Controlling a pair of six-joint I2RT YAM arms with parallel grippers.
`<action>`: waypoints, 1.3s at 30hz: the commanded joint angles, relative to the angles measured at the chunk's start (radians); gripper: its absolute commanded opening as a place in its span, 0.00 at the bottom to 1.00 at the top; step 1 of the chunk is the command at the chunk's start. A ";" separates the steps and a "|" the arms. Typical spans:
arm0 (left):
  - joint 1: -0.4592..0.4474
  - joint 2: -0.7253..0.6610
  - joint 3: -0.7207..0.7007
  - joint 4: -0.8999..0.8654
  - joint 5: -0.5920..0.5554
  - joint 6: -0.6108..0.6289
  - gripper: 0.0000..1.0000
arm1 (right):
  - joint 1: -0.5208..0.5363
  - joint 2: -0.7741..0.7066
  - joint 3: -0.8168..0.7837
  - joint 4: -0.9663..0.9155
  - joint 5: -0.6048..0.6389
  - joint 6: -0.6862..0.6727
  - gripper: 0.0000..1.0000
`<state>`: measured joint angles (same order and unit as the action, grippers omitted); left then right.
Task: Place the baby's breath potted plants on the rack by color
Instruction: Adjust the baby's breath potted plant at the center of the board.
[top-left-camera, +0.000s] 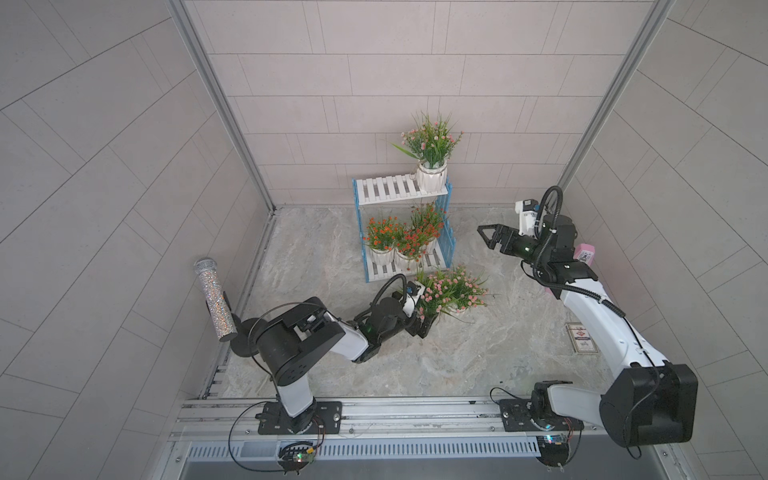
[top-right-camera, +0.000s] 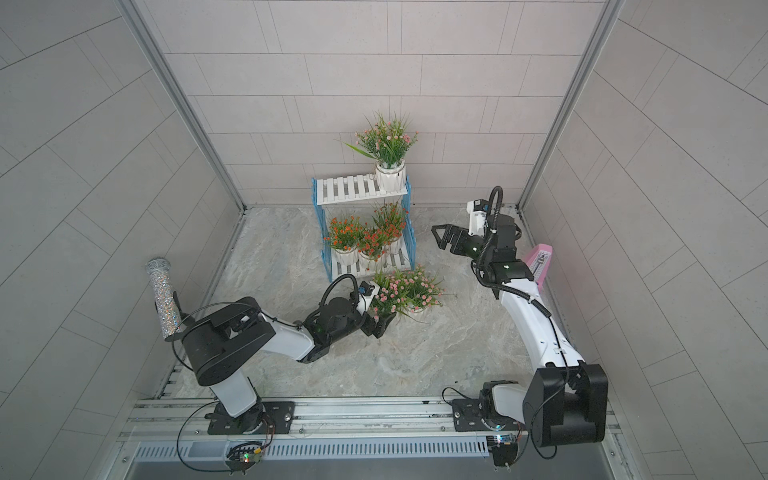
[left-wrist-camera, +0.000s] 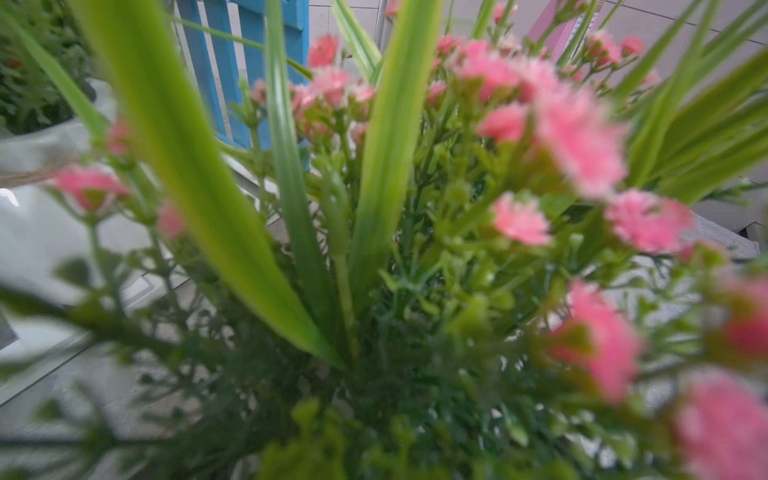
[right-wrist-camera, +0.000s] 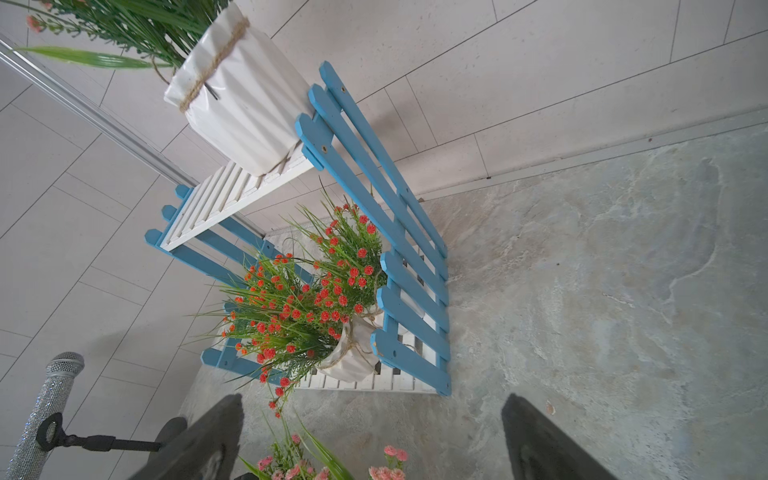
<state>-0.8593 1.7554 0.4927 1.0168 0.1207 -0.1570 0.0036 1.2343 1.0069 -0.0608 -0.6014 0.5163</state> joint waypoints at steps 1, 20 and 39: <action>0.003 0.025 0.027 0.026 0.036 0.018 1.00 | -0.004 -0.034 -0.014 0.043 -0.014 -0.001 0.99; 0.038 0.103 0.119 0.077 0.082 0.041 1.00 | -0.004 -0.031 -0.053 0.098 -0.043 0.027 0.99; 0.043 0.172 0.193 0.054 0.160 0.059 0.93 | -0.002 -0.022 -0.056 0.099 -0.047 0.025 0.99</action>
<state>-0.8135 1.9198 0.6727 1.0546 0.2470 -0.1101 0.0036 1.2171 0.9569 0.0128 -0.6395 0.5362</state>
